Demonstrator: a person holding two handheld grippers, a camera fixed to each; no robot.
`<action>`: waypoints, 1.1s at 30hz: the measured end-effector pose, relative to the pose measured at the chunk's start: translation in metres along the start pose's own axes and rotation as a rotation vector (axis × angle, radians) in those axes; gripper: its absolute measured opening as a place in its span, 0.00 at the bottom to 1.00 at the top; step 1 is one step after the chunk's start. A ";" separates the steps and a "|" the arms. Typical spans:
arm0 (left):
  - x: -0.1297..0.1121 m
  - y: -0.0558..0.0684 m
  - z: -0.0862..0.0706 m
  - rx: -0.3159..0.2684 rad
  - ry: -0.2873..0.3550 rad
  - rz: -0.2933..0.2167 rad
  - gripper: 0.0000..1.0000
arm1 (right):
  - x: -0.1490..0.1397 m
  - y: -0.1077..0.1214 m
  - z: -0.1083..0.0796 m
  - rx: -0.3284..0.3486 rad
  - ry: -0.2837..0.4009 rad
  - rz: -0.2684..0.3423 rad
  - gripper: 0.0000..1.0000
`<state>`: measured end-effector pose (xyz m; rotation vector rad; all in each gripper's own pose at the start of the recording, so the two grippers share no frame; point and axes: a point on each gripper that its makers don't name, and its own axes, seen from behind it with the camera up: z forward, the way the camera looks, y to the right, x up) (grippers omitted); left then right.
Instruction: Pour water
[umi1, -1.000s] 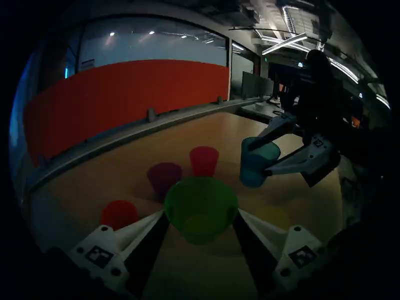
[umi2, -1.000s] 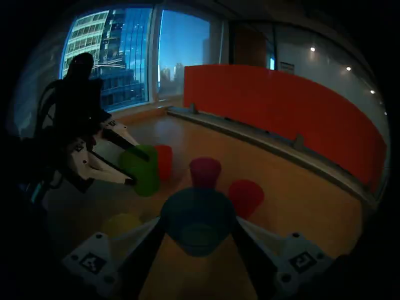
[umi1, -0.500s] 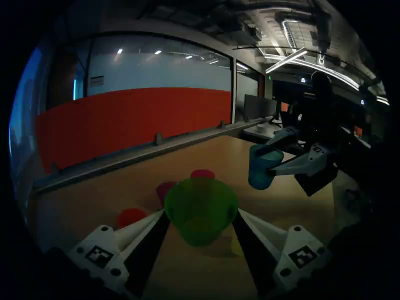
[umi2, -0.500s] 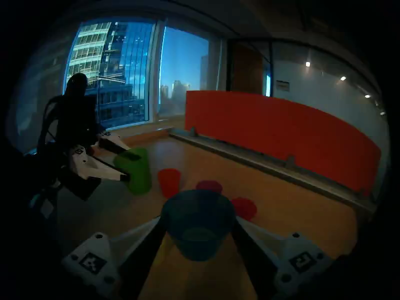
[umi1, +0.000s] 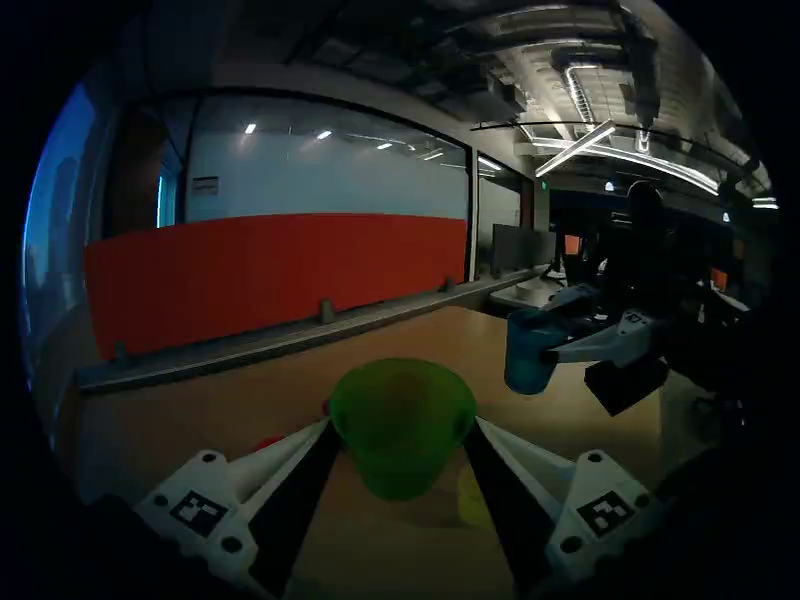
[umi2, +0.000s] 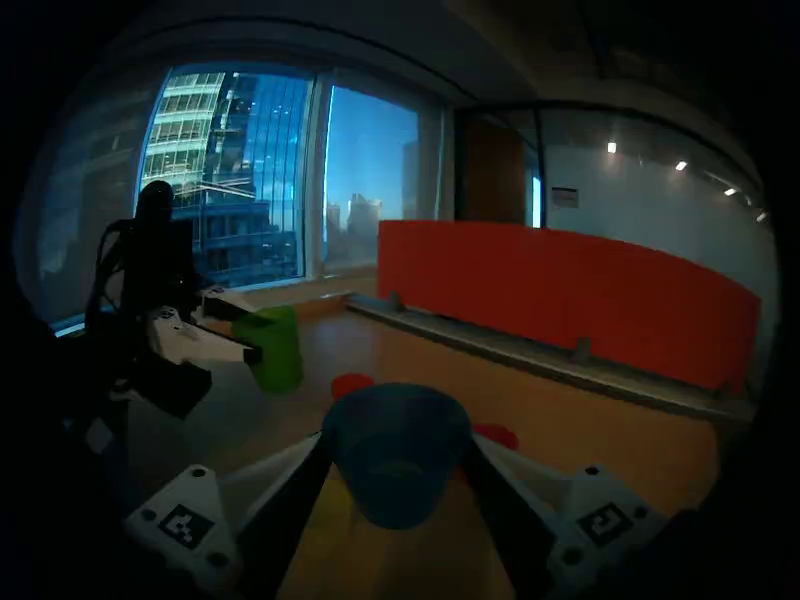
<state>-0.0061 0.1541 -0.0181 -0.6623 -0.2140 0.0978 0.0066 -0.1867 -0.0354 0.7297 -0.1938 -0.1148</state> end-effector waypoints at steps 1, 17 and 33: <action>0.001 0.000 -0.001 0.002 0.004 0.000 0.85 | 0.002 -0.001 0.000 0.000 0.007 -0.001 0.90; 0.024 0.005 -0.009 -0.010 0.058 -0.002 0.86 | 0.022 -0.006 0.001 0.008 0.084 0.012 0.90; 0.035 0.008 -0.007 -0.020 0.074 0.003 0.86 | 0.030 -0.001 -0.003 0.002 0.104 -0.003 0.90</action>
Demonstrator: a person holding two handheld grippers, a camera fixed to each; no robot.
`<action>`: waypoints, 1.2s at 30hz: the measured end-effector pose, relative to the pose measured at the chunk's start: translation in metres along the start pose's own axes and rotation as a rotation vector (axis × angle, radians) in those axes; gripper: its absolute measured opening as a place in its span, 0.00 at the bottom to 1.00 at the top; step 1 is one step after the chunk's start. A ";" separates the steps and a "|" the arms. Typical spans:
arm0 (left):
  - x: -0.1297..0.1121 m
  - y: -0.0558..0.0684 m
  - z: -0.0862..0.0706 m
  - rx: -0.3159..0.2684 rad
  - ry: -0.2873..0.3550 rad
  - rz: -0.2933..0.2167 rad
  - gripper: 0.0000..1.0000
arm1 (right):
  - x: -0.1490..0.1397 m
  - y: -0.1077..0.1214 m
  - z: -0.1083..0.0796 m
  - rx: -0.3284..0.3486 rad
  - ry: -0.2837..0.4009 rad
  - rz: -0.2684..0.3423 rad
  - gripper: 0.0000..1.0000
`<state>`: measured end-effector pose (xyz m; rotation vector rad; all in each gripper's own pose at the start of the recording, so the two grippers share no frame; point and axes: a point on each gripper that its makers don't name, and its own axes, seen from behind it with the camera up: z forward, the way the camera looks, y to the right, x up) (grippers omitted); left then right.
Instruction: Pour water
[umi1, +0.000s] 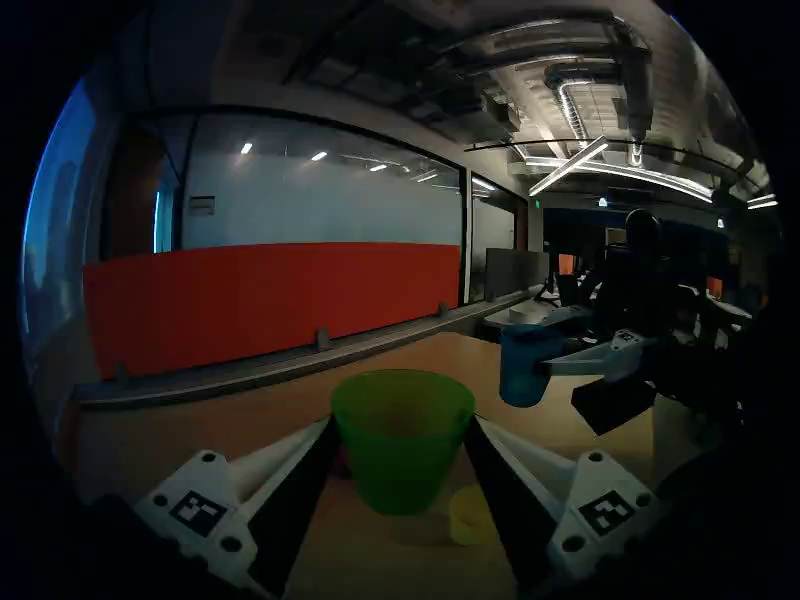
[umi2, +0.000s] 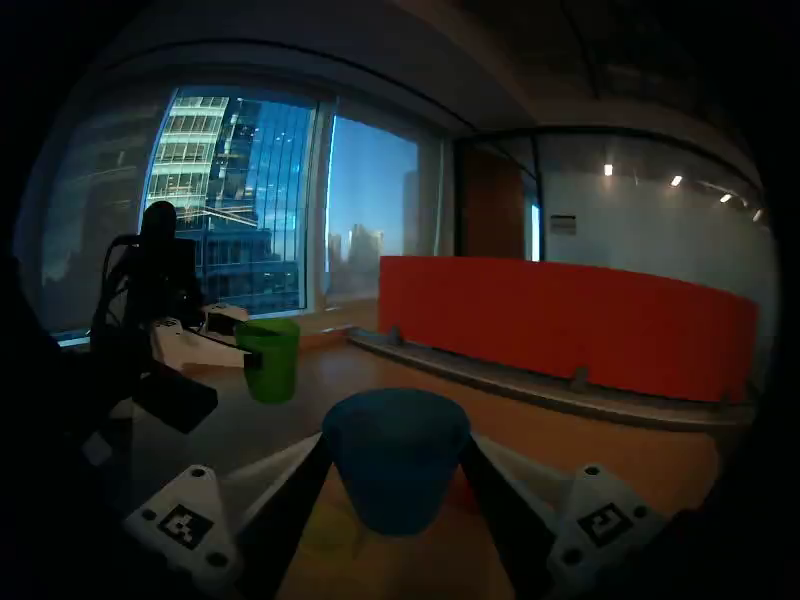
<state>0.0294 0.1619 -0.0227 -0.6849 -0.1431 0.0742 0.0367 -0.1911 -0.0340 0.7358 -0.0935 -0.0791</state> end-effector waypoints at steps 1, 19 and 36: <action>0.000 0.000 0.000 0.000 0.000 0.000 0.86 | 0.001 0.000 0.000 0.000 0.001 -0.003 0.90; -0.010 0.014 0.004 -0.030 -0.002 -0.007 0.86 | 0.023 -0.002 0.000 0.010 0.013 -0.107 0.90; -0.015 0.040 0.010 -0.083 0.005 0.012 0.85 | 0.059 -0.005 0.011 0.012 0.009 -0.362 0.90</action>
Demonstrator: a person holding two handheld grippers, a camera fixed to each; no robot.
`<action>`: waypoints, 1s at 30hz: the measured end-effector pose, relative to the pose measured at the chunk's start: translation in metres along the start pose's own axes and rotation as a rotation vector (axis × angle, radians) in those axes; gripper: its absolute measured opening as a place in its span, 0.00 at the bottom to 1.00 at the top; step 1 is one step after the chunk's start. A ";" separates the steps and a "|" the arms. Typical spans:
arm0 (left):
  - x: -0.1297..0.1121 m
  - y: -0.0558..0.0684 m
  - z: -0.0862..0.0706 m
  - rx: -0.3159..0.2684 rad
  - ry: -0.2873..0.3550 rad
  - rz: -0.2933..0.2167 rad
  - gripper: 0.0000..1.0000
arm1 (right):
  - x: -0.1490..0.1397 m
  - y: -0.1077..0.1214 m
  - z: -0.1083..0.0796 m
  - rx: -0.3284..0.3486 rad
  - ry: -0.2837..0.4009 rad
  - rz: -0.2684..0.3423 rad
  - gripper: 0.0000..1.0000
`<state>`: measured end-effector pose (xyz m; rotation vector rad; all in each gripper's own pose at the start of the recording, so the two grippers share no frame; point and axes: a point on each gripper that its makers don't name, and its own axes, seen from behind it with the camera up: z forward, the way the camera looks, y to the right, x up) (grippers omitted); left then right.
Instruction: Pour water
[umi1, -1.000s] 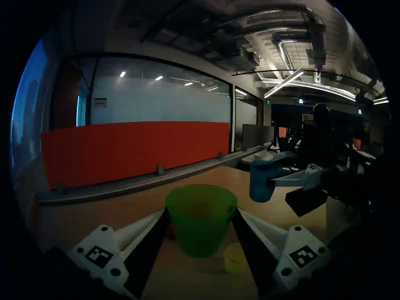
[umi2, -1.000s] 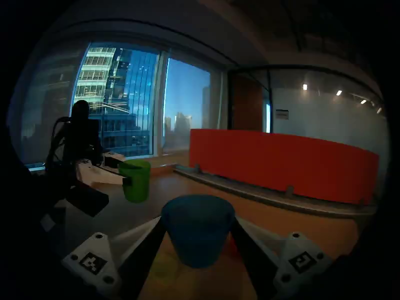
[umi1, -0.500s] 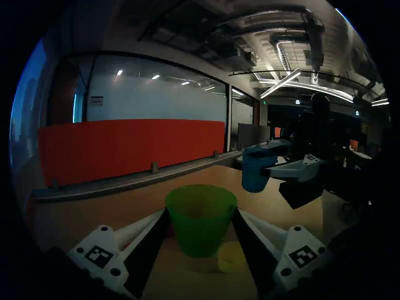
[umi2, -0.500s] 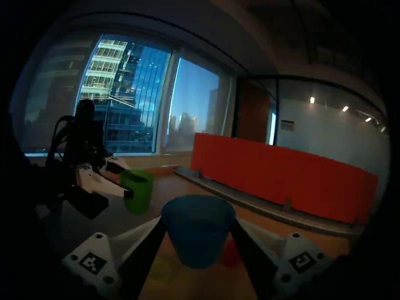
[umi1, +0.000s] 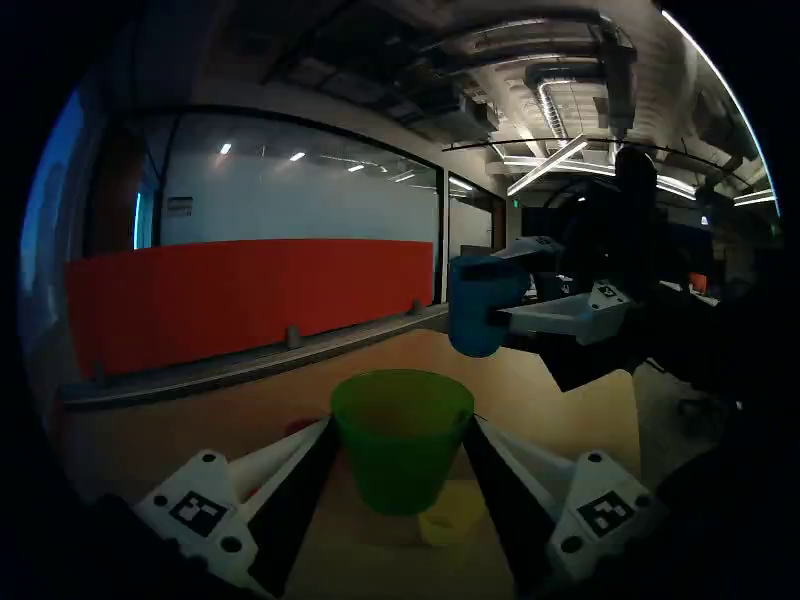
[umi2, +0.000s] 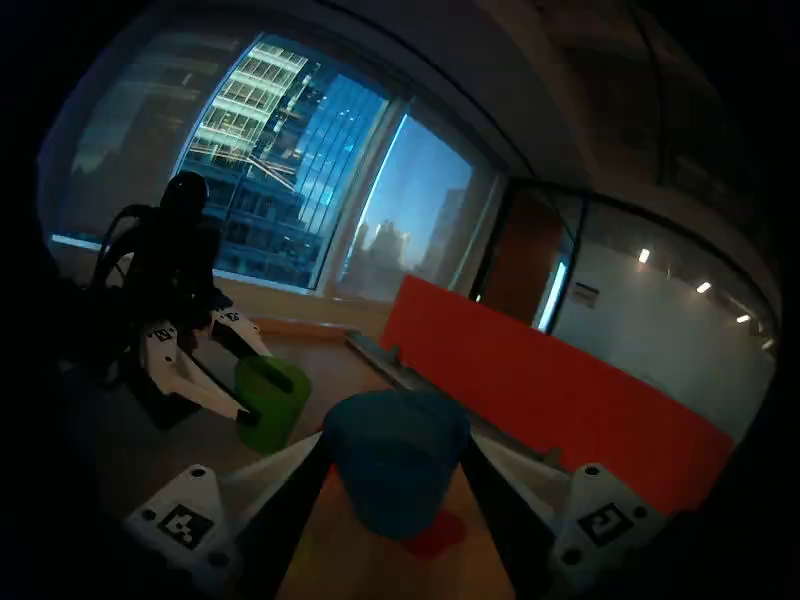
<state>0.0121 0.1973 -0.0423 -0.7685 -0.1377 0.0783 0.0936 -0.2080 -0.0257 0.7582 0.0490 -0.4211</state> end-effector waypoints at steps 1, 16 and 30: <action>0.000 0.001 0.000 -0.002 0.000 -0.001 0.85 | 0.002 0.000 0.001 0.000 0.000 -0.018 0.90; 0.003 0.015 -0.002 -0.030 0.012 -0.003 0.85 | 0.046 0.013 0.018 -0.022 0.032 -0.270 0.90; 0.010 0.025 -0.003 -0.047 0.024 0.008 0.85 | 0.078 0.016 0.038 -0.038 0.050 -0.498 0.90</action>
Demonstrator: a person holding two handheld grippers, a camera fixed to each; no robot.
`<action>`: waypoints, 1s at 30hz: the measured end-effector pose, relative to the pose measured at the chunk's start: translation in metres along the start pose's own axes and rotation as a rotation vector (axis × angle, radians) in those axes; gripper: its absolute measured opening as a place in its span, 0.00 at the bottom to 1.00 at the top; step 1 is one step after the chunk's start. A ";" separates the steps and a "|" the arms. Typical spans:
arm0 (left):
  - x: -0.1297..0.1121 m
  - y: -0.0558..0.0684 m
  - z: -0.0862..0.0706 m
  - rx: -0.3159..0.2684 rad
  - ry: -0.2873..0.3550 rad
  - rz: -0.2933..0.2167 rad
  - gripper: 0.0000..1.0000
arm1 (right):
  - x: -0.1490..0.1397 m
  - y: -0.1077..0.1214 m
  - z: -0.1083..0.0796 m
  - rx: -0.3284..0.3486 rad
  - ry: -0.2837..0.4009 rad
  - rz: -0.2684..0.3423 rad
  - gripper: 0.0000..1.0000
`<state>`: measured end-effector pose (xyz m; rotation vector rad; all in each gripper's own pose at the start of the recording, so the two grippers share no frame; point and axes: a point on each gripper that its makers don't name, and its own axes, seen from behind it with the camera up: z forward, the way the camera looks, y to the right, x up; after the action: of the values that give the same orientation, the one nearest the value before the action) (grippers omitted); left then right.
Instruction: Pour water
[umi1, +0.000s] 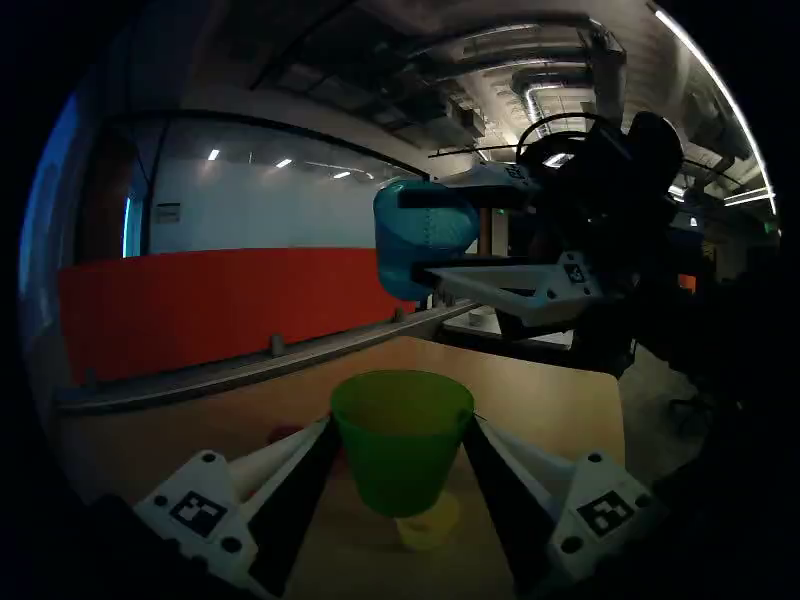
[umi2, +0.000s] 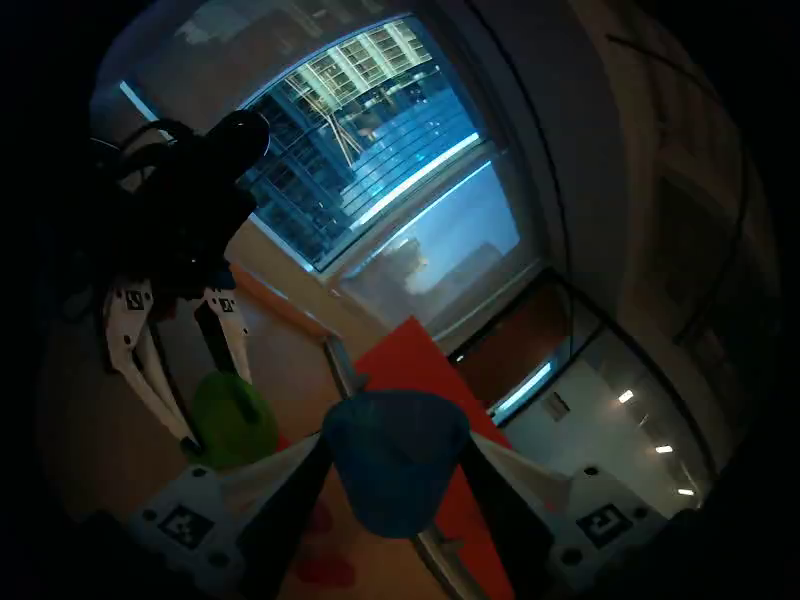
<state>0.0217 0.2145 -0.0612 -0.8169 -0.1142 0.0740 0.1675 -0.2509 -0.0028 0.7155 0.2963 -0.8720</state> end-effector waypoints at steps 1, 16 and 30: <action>0.000 0.001 0.000 -0.001 0.000 0.001 0.85 | 0.001 0.001 0.001 -0.001 0.001 -0.009 0.90; 0.004 0.007 0.000 -0.014 0.006 0.003 0.85 | 0.005 0.007 0.016 -0.011 -0.012 -0.151 0.90; 0.004 0.010 0.004 -0.024 0.002 0.003 0.85 | 0.009 0.015 0.019 -0.033 -0.006 -0.237 0.90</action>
<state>0.0252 0.2252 -0.0657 -0.8414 -0.1122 0.0748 0.1839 -0.2629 0.0129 0.6549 0.3946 -1.0918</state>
